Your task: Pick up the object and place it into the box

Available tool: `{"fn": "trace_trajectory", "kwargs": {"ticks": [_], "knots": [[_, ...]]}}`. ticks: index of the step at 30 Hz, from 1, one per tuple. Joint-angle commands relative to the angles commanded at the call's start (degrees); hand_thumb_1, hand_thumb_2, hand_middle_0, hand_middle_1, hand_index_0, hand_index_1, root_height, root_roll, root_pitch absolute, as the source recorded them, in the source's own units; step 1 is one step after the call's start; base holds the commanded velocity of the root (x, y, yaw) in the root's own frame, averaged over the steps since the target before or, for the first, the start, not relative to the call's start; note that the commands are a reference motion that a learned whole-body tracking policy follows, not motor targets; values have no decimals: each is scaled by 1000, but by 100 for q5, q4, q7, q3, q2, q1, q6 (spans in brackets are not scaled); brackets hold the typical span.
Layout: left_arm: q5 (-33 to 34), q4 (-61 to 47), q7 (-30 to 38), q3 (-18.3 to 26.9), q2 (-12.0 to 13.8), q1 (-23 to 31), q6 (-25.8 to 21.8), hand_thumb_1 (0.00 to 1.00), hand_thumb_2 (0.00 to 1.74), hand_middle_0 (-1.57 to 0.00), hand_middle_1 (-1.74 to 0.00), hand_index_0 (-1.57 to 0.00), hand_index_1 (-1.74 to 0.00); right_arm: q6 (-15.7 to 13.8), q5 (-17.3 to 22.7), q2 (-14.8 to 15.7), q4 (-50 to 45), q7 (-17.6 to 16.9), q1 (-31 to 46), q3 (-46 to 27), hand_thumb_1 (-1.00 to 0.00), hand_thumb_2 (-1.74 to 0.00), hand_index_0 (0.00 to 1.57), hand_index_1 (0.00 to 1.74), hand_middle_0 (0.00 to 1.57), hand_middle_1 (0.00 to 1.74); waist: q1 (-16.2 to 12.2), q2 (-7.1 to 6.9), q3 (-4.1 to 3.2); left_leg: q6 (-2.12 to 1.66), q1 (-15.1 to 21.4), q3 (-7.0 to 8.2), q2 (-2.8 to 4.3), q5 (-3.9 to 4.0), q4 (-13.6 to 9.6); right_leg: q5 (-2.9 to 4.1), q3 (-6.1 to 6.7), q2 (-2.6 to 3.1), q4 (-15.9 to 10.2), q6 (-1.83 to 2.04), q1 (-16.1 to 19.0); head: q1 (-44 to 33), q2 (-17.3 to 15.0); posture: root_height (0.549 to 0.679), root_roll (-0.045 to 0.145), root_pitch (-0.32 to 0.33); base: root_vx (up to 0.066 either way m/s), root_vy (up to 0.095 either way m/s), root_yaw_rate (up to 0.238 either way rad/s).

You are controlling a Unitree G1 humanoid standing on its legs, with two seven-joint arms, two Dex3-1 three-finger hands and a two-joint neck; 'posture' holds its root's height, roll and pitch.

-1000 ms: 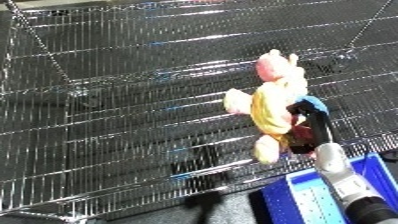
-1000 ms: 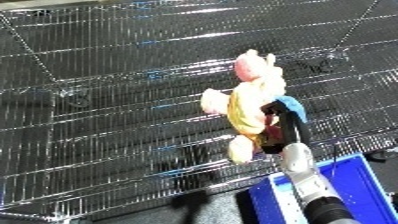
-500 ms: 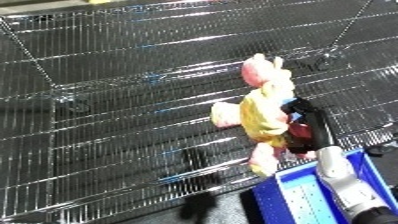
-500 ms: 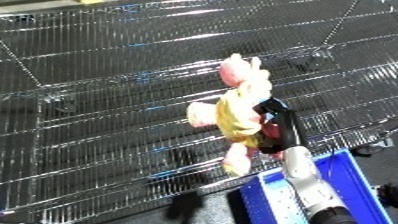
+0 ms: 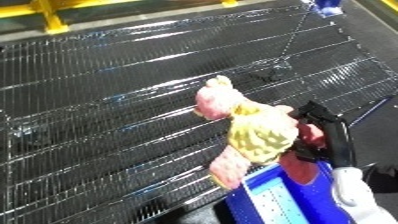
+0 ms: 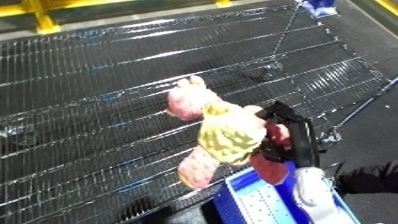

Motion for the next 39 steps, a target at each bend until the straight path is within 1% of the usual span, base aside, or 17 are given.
{"fn": "trace_trajectory", "kwargs": {"ticks": [7,12,15,20,24,27,32,39], "knots": [[60,-4,-53,7,-34,14,118,1000,1740,-1570,-1740,-1570,-1740,18,-390,115,-779,-85,856,-791,-1000,-1740,1570,1740,1570,1740,-275,-28,0,29,258,88,31,-63,21,4,71,34,-60,-13,225,438,-211,618,66,-211,11,-13,-85],[129,-23,-94,-70,-37,-32,167,1000,1740,-1570,-1740,-1570,-1740,-10,-513,253,-1026,-246,1341,-1338,-1000,-1740,1570,1740,1570,1740,-537,1,0,34,422,186,37,-115,38,-12,134,52,-102,-23,352,612,-440,619,73,-229,15,11,-96],[138,-12,-103,-135,-56,-83,175,1000,1740,-1570,-1740,-1570,-1740,-85,-393,395,-1062,-312,1548,-1578,-1000,-1740,1570,1740,1570,1740,-687,29,0,33,511,252,41,-139,35,-11,174,59,-131,-24,404,801,-663,619,78,-236,11,24,-115],[102,88,-82,-246,-130,-188,158,1000,1740,-1570,-1740,-1570,-1740,-339,121,835,-983,-373,1733,-1804,-1000,-1740,1570,1740,1570,1740,-947,80,-4,29,615,371,56,-172,22,-2,241,78,-194,-32,450,976,-876,620,84,-242,5,28,-134],[84,125,-84,-306,-168,-235,133,1000,1740,-1570,-1740,-1570,-1740,-459,349,1070,-884,-422,1834,-1918,-800,-1392,1256,1392,1256,1392,-1105,133,-17,25,660,447,58,-185,-1,4,285,83,-253,-36,462,1000,-990,620,89,-242,-5,21,-122],[73,138,-89,-343,-172,-256,114,1000,1740,-1570,-1740,-1570,-1740,-540,517,1147,-775,-480,1808,-1977,-650,-1131,1020,1131,1020,1131,-1172,177,-29,21,683,490,51,-187,-20,20,306,84,-301,-36,469,1042,-1033,621,91,-241,-6,14,-87],[68,209,-87,-402,-155,-268,64,1000,1740,-1570,-1740,-1570,-1740,-677,746,1126,-478,-653,1684,-2111,-400,-696,628,696,628,696,-1233,248,-44,13,696,553,41,-178,-67,53,332,79,-393,-32,474,1078,-1077,622,93,-236,-11,9,-66],[87,228,-123,-411,-127,-234,19,1000,1740,-1570,-1740,-1570,-1740,-737,910,1102,-137,-768,1607,-2187,-50,-87,79,87,79,87,-1246,325,-56,1,721,609,34,-141,-171,57,340,74,-482,-24,487,1045,-1140,624,95,-229,-7,0,-24]]}}
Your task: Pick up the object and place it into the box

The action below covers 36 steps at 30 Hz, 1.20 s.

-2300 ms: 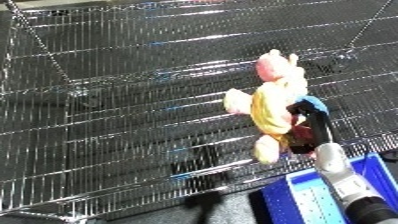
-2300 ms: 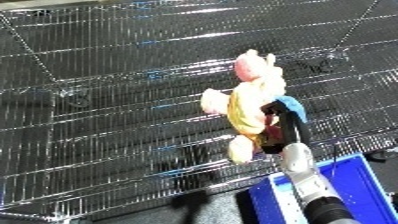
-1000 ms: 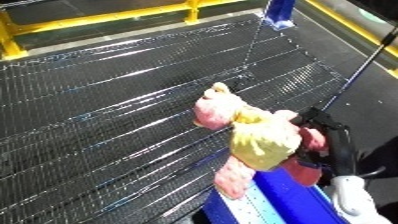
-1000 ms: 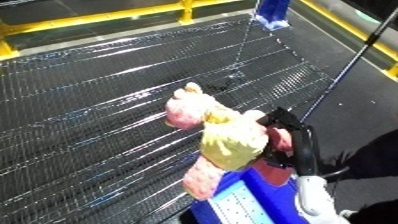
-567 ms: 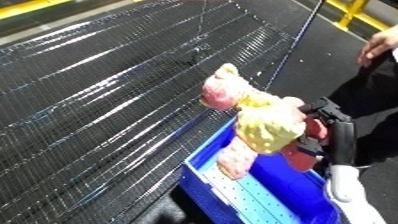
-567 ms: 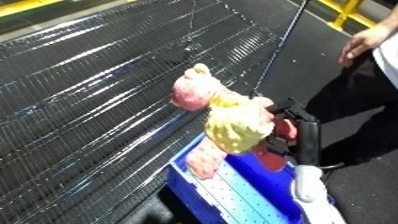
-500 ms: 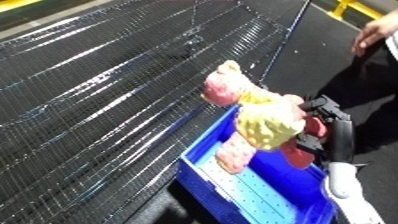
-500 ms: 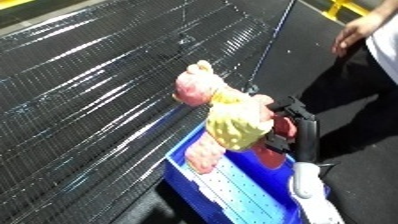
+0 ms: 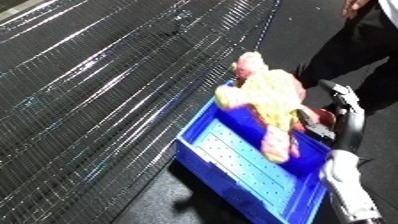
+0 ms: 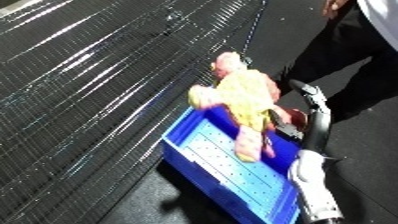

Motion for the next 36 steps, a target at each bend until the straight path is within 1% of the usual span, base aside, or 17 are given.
{"fn": "trace_trajectory", "kwargs": {"ticks": [1,5,11,14,19,23,26,29,32,33,36], "knots": [[8,-2,-9,5,5,10,-5,1000,1740,-1570,-1740,-1570,-1740,-14,48,3,62,-5,-14,-4,0,0,0,0,0,0,5,11,-5,-2,6,7,-1,7,-17,0,0,-1,-15,1,4,2,-6,624,95,-228,-2,-6,-20],[25,-11,-26,37,13,45,-24,1000,1740,-1570,-1740,-1570,-1740,-64,159,11,180,-5,-41,-8,0,0,0,0,0,0,14,40,-16,-7,34,32,-3,24,-71,-8,8,-1,-53,6,12,-18,-30,625,96,-223,1,-3,-21],[70,-23,-18,77,11,91,-31,1000,1740,-1570,-1740,-1570,-1740,-74,189,23,225,-26,-62,16,0,0,0,0,0,0,53,73,-35,-9,81,62,-3,49,-151,-29,10,0,-99,11,32,-41,-51,627,96,-218,10,-5,-27],[101,-51,-28,94,21,119,-22,1000,1740,-1570,-1740,-1570,-1740,-72,201,36,242,-22,-64,52,0,0,0,0,0,0,92,76,-40,-10,94,64,-5,61,-181,-42,3,2,-130,12,50,-174,-68,627,96,-215,10,-8,-2],[118,-112,-65,188,16,165,28,1000,1740,-1570,-1740,-1570,-1740,-41,59,100,1,126,-49,241,0,0,0,0,0,0,193,47,-69,-12,98,42,-5,87,-220,-70,-19,15,-147,8,79,-482,-107,629,93,-212,7,-7,34],[129,-144,-83,273,-5,218,64,1000,1740,-1570,-1740,-1570,-1740,17,-64,228,-421,277,-57,431,0,0,0,0,0,0,293,3,-99,-14,82,-9,-7,111,-242,-94,-52,20,-121,11,96,-673,-110,629,89,-210,6,-7,114],[159,-135,-90,321,-19,264,100,1000,1740,-1570,-1740,-1570,-1740,48,-51,250,-615,405,-99,556,0,0,0,0,0,0,404,-36,-121,-16,67,-62,-18,129,-254,-108,-93,27,-105,15,118,-869,-104,630,86,-209,-4,-5,148],[180,-145,-100,355,-36,330,137,1000,1740,-1570,-1740,-1570,-1740,55,17,238,-704,525,-176,694,0,0,0,0,0,0,540,-71,-128,-17,30,-137,-36,152,-247,-112,-130,37,-83,15,134,-1103,-47,630,82,-209,-15,-6,155],[170,-180,-106,395,-45,385,163,1000,1740,-1570,-1740,-1570,-1740,63,120,226,-758,682,-263,867,0,0,0,0,0,0,681,-105,-130,-19,-16,-218,-55,179,-240,-108,-168,42,-82,15,153,-1402,24,631,77,-210,-21,-10,155],[166,-192,-105,418,-51,400,170,1000,1740,-1570,-1740,-1570,-1740,72,152,229,-779,742,-294,936,0,0,0,0,0,0,734,-117,-131,-20,-32,-245,-60,190,-244,-102,-184,41,-89,16,162,-1622,99,631,75,-210,-19,-13,165],[165,-252,-80,498,-78,441,175,1000,1740,-1570,-1740,-1570,-1740,111,172,241,-836,863,-384,1117,0,0,0,0,0,0,873,-150,-128,-23,-80,-313,-77,224,-263,-73,-230,36,-117,21,179,-1941,291,631,71,-209,-13,-12,140]]}}
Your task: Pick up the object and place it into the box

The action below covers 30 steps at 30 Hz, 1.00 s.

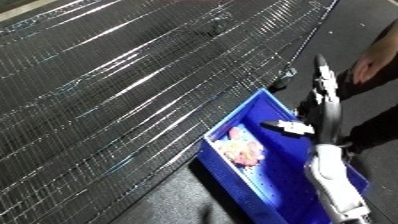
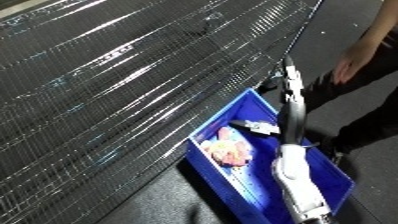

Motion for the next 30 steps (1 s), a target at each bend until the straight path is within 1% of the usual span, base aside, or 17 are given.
{"fn": "trace_trajectory", "kwargs": {"ticks": [6,8,10,12,16,20,24,30], "knots": [[75,-191,74,162,-24,38,16,1000,1740,-1570,-1740,-1570,-1740,118,-147,-50,-160,144,-234,361,0,0,0,0,0,0,230,-61,36,1,-132,-135,-56,36,31,70,-40,-9,-8,4,-41,-899,263,631,66,-206,-22,5,110],[106,-239,91,204,-30,39,31,1000,1740,-1570,-1740,-1570,-1740,149,-168,-55,-220,206,-320,485,0,0,0,0,0,0,287,-84,53,2,-179,-170,-72,37,69,82,-41,-12,9,0,-64,-1220,305,630,65,-206,-27,9,83],[137,-270,99,230,-30,24,51,1000,1740,-1570,-1740,-1570,-1740,182,-185,-58,-256,263,-420,620,0,0,0,0,0,0,347,-107,62,4,-221,-197,-83,35,106,80,-46,-14,38,-3,-85,-1545,360,629,64,-206,-23,11,71],[167,-274,103,246,-28,0,71,1000,1740,-1570,-1740,-1570,-1740,213,-208,-62,-274,314,-517,753,0,0,0,0,0,0,408,-126,66,6,-252,-219,-93,33,138,70,-52,-17,74,-6,-102,-1890,381,629,63,-207,-14,8,68],[241,-225,93,276,-24,-52,121,1000,1740,-1570,-1740,-1570,-1740,275,-275,-33,-257,383,-689,997,0,0,0,0,0,0,523,-152,76,12,-287,-257,-105,40,172,33,-65,-18,157,-8,-128,-2479,315,627,61,-208,-5,5,67],[301,-156,78,316,-21,-115,169,1000,1740,-1570,-1740,-1570,-1740,333,-364,39,-234,447,-811,1196,0,0,0,0,0,0,598,-184,97,22,-309,-285,-117,52,180,-9,-73,-9,230,-19,-144,-2905,321,627,61,-209,3,-1,59],[356,-114,68,328,-1,-187,199,1000,1740,-1570,-1740,-1570,-1740,382,-439,78,-221,502,-929,1374,0,0,0,0,0,0,667,-211,109,26,-324,-311,-128,61,181,-39,-84,-5,286,-24,-157,-3184,329,626,62,-209,9,3,46],[412,-98,62,343,12,-261,227,1000,1740,-1570,-1740,-1570,-1740,436,-509,52,-175,574,-1067,1568,0,0,0,0,0,0,740,-235,131,25,-332,-341,-136,69,182,-64,-110,-4,333,-24,-182,-3439,252,626,62,-209,9,6,33]]}}
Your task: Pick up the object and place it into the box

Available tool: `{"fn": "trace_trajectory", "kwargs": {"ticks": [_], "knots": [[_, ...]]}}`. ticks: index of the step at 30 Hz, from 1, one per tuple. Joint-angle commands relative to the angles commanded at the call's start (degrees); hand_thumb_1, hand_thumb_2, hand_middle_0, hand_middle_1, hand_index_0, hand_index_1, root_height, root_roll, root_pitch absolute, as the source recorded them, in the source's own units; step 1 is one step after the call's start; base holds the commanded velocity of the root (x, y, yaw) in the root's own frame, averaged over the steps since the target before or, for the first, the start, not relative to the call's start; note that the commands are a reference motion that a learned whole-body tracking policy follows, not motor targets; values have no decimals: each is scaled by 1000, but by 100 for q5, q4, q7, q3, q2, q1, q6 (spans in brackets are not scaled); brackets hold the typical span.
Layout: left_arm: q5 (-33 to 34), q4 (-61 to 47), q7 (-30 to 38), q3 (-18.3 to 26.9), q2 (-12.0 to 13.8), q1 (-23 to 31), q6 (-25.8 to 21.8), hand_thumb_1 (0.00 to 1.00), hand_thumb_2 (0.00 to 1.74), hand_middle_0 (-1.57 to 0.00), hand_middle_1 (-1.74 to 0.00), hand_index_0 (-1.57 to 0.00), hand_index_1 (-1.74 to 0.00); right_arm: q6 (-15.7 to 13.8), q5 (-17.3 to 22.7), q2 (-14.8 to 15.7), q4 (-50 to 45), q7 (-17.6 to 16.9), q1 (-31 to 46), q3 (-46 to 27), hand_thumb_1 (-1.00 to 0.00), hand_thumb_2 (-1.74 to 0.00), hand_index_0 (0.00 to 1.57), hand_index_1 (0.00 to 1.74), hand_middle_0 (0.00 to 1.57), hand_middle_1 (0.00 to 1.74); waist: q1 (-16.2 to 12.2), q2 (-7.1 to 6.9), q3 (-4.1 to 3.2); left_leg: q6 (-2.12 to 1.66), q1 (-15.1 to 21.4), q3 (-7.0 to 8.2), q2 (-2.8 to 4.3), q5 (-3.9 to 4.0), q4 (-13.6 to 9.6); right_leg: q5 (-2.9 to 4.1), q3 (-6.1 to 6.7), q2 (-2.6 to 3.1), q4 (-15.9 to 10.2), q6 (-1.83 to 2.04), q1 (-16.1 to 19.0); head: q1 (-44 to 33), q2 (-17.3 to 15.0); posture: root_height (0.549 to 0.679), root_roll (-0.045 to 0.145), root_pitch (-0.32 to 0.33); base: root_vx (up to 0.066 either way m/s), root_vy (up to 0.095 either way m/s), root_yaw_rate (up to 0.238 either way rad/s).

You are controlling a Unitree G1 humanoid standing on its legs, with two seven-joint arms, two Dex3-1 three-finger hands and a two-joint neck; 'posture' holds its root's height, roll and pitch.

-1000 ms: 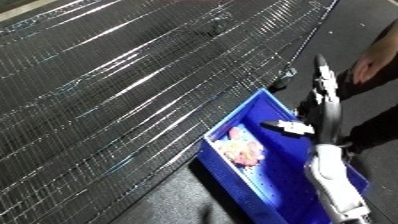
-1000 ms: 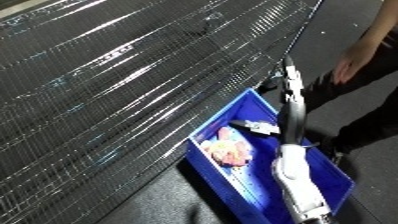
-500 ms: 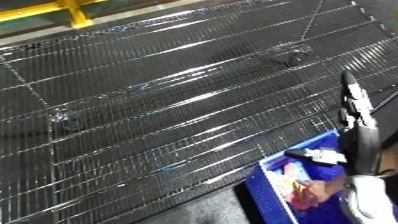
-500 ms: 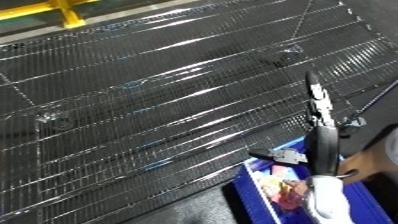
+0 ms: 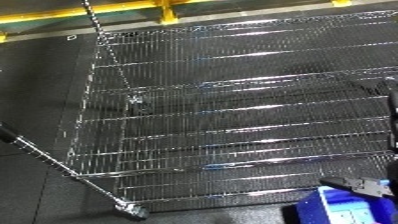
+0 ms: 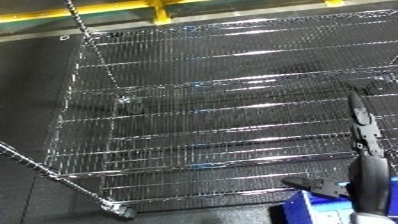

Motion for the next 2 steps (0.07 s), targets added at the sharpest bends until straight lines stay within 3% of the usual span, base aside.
{"fn": "trace_trajectory", "kwargs": {"ticks": [2], "knots": [[6,-4,6,6,-4,-18,-3,1000,1740,-1570,-1740,-1570,-1740,13,-27,-8,10,9,-29,39,0,0,0,0,0,0,16,-3,12,-1,-3,-7,0,2,-2,-10,-8,-2,19,2,-8,-12,-68,625,61,-208,2,8,35]]}}
